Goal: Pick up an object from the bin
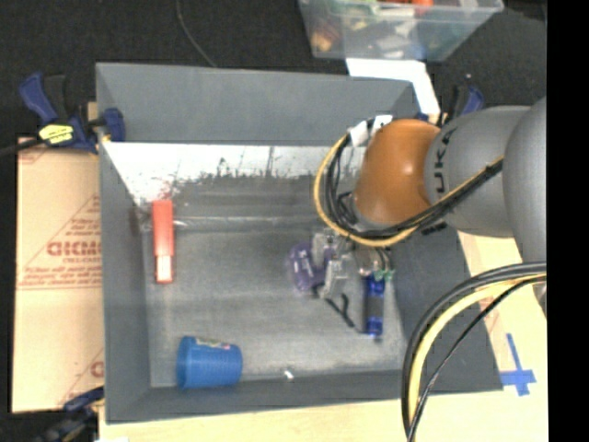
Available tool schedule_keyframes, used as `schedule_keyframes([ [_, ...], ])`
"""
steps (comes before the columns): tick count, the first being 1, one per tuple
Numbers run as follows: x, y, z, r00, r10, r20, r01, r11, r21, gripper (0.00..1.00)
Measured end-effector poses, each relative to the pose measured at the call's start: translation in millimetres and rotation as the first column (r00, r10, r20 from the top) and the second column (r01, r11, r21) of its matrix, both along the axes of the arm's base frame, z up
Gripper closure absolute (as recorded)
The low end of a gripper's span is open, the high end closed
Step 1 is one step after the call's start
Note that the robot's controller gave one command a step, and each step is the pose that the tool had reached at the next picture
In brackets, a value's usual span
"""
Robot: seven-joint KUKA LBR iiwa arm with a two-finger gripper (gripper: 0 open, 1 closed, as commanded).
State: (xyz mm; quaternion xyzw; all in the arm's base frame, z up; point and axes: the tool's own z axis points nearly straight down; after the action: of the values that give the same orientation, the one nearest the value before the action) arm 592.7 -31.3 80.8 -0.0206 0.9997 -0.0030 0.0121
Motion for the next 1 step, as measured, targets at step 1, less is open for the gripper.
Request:
schedule_keyframes([
  [1, 0.2, 25.8, 0.2, 0.992, -0.124, 0.003, 0.124, 0.992, 0.007, 1.00],
])
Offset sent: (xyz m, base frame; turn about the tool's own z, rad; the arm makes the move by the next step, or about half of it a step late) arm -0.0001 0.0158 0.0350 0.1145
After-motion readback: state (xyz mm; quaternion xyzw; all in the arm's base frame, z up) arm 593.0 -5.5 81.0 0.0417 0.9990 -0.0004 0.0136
